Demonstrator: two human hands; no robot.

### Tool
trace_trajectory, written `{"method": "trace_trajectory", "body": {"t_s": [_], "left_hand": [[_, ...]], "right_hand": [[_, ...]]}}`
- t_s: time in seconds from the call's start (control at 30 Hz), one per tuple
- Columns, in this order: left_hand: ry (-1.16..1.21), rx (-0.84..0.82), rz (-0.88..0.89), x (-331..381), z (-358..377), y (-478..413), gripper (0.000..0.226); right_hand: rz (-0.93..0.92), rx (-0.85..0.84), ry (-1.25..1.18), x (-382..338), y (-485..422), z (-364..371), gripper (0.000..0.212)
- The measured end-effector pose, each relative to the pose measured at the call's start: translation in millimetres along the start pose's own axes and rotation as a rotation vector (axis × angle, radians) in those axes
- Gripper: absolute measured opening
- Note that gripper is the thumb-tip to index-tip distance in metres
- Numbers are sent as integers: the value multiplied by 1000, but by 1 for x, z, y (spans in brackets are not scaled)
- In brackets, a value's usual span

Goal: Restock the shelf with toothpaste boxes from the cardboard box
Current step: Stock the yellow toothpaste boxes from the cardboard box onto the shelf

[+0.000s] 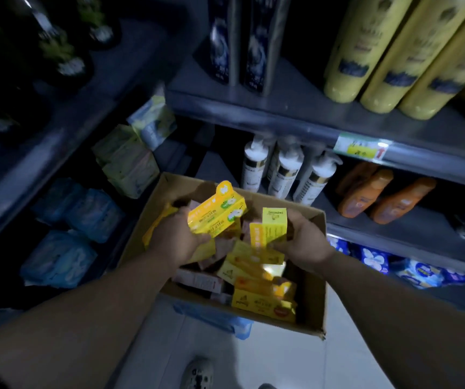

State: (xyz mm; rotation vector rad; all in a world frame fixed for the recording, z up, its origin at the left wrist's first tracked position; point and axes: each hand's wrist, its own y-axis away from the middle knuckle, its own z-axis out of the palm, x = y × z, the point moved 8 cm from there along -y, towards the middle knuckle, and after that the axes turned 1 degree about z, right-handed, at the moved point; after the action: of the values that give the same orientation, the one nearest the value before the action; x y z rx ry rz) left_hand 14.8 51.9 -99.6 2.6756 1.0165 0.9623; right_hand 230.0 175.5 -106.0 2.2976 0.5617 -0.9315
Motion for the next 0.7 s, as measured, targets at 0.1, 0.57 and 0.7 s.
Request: {"method": "trace_trajectory", "body": {"t_s": [0.1, 0.57, 0.7], "left_hand": [[2, 37, -14, 15, -36, 13, 64], [172, 435, -238, 56, -173, 157, 39], [249, 551, -258, 53, -217, 202, 34]], "right_hand": [[-80, 35, -87, -40, 7, -24, 46], [-509, 73, -300, -202, 90, -82, 51], [-605, -5, -391, -251, 126, -76, 47]]}}
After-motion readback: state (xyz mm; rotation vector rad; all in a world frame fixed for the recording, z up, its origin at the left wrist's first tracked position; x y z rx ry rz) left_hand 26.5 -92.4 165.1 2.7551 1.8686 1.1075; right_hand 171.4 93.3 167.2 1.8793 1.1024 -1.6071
